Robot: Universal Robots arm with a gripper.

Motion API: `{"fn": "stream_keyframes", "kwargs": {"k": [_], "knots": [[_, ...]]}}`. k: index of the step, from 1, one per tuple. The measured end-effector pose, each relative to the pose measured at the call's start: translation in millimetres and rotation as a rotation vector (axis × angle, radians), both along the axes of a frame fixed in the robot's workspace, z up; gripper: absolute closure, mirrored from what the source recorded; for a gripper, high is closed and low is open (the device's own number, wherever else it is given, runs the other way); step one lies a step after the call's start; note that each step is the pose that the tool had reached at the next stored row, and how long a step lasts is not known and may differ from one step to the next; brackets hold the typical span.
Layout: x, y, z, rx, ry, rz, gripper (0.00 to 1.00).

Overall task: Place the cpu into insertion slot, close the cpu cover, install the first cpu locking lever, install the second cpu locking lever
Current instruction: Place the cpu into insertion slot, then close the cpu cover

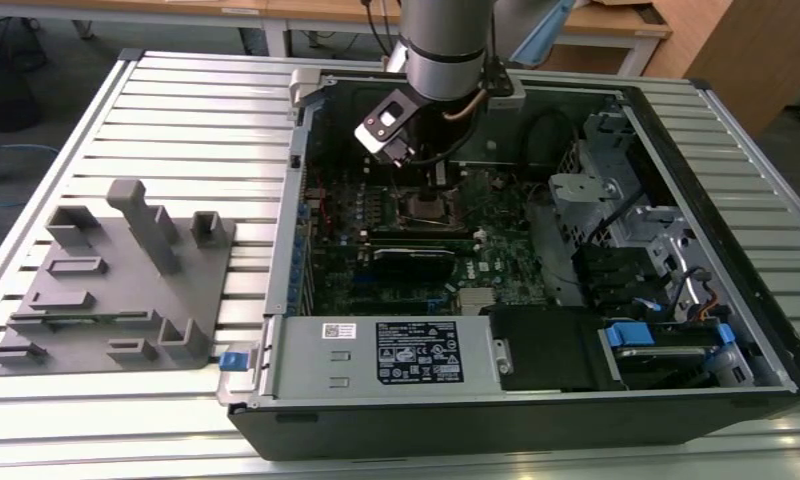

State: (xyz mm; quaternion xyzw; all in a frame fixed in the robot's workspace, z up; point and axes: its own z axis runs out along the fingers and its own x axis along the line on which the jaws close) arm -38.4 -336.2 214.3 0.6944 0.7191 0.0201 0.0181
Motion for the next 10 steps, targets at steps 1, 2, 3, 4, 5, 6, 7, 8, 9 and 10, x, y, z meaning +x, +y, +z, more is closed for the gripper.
{"fn": "stream_keyframes", "kwargs": {"k": [1,2,3,4,5,6,7,8,9,10], "knots": [[0.0,0.0,0.0,0.0001,0.0000,0.000,0.89],[0.0,0.0,0.1,-0.0001,0.0000,0.000,0.89],[0.0,0.0,0.3,-0.0002,0.0002,0.000,0.89],[0.0,0.0,1.4,-0.0002,0.0001,0.000,0.89],[0.0,0.0,2.5,-0.0003,0.0002,0.000,0.89],[0.0,0.0,2.5,-0.0002,0.0001,0.000,0.89],[0.0,0.0,2.6,-0.0002,0.0001,0.000,0.89],[0.0,-0.1,3.0,-0.0007,0.0004,0.000,0.89],[-0.1,-0.1,3.5,-0.0007,0.0004,0.000,0.89],[0.0,-0.1,3.9,-0.0003,0.0002,0.000,0.89]]}}
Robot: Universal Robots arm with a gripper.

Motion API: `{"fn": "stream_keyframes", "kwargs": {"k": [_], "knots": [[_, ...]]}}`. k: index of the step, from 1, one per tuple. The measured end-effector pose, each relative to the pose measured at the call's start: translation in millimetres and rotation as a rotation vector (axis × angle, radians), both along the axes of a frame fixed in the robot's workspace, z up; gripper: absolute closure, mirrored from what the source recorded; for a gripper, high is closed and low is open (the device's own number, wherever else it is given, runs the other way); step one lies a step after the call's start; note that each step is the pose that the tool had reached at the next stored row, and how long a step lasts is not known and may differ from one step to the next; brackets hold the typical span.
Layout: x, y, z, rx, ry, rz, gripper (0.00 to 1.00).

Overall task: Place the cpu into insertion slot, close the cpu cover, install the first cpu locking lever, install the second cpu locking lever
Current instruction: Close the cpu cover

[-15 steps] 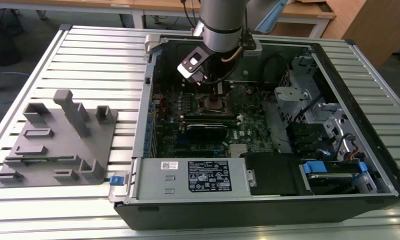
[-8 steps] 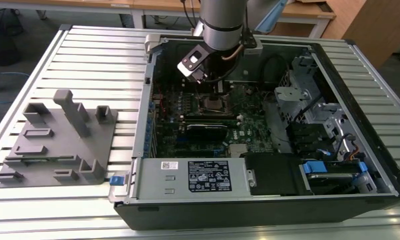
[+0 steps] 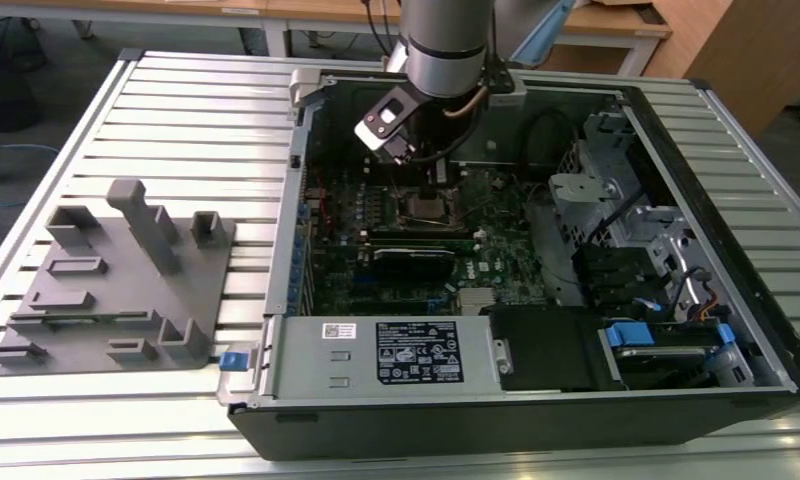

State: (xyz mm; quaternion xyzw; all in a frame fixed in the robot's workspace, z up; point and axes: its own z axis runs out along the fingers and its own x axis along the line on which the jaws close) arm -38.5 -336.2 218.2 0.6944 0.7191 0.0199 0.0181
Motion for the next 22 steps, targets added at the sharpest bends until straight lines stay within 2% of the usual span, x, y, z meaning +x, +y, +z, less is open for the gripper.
{"fn": "stream_keyframes", "kwargs": {"k": [22], "knots": [[0.0,0.0,6.1,0.0000,0.0000,0.000,0.89]]}}
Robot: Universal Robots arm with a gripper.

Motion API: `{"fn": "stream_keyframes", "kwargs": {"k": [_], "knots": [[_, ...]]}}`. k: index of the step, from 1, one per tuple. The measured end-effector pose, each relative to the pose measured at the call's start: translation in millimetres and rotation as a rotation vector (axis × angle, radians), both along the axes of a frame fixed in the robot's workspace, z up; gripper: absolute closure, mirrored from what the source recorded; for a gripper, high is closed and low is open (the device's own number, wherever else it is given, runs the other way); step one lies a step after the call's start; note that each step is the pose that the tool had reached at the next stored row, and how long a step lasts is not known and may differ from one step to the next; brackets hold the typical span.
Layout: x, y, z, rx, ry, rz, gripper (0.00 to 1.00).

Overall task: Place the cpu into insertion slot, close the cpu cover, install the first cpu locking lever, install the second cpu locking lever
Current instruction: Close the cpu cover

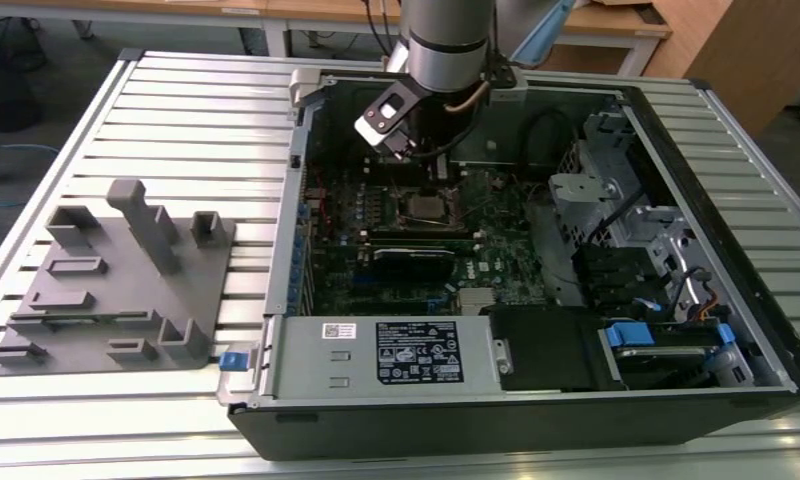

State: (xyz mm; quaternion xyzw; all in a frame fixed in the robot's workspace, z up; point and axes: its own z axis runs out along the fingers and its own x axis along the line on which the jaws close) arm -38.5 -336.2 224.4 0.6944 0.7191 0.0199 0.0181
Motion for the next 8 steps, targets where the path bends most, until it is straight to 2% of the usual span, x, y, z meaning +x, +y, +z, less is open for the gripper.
{"fn": "stream_keyframes", "kwargs": {"k": [8], "knots": [[0.0,0.0,7.6,0.0001,-0.0001,0.000,0.89]]}}
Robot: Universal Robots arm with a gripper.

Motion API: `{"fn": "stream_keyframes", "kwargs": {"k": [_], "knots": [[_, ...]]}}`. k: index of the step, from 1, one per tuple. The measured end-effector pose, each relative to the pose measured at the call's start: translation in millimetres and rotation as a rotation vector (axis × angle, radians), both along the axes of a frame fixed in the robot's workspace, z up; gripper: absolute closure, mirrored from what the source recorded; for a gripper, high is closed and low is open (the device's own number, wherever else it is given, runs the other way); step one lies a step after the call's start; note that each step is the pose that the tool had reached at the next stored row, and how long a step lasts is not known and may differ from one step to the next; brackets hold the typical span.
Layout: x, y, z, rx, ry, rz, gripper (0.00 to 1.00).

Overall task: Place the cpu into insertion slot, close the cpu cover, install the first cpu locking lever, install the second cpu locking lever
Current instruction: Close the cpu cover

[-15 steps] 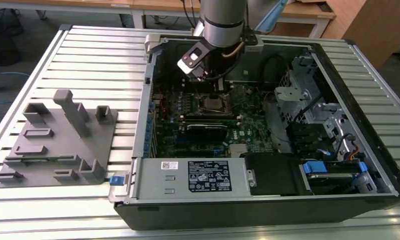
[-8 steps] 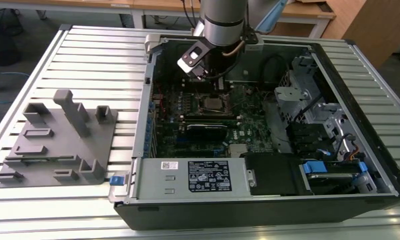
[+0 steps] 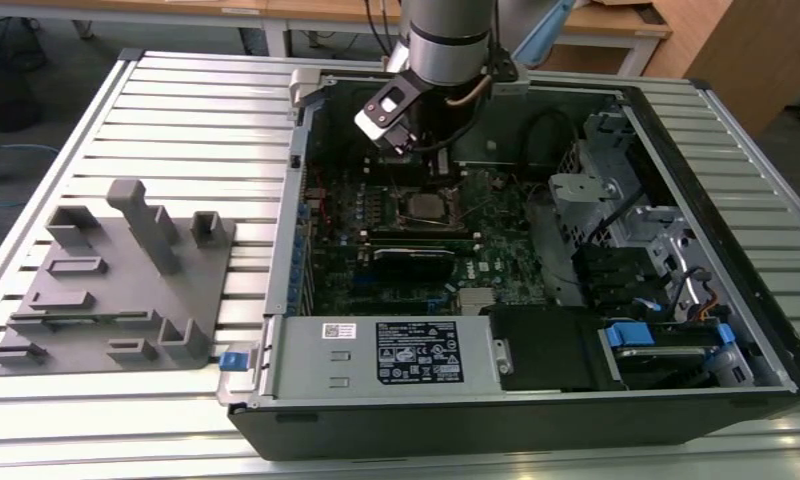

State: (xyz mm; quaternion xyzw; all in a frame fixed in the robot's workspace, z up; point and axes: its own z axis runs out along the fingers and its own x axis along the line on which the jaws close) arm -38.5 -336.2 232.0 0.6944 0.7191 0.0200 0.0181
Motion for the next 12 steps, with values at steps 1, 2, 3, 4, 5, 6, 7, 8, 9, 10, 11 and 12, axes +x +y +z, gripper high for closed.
{"fn": "stream_keyframes", "kwargs": {"k": [1,2,3,4,5,6,7,8,9,10,11,12], "knots": [[0.0,0.0,1.3,0.0000,0.0000,0.000,0.89],[0.0,0.0,2.6,0.0000,0.0001,0.000,0.89],[0.0,0.0,4.0,0.0001,0.0000,0.000,0.89],[0.0,0.0,5.3,0.0000,0.0000,0.000,0.89],[0.0,0.0,6.7,0.0000,0.0000,0.000,0.89],[0.0,0.0,8.0,-0.0001,0.0000,0.000,0.89],[0.0,0.0,9.2,0.0000,0.0001,0.000,0.89],[0.0,0.0,10.5,0.0000,0.0001,0.000,0.89],[0.0,0.0,11.7,0.0000,0.0000,0.000,0.89],[0.0,0.0,13.0,0.0001,0.0000,0.000,0.89],[0.0,0.0,14.4,0.0001,0.0000,0.000,0.89],[0.0,0.0,15.7,0.0000,0.0000,0.000,0.89]]}}
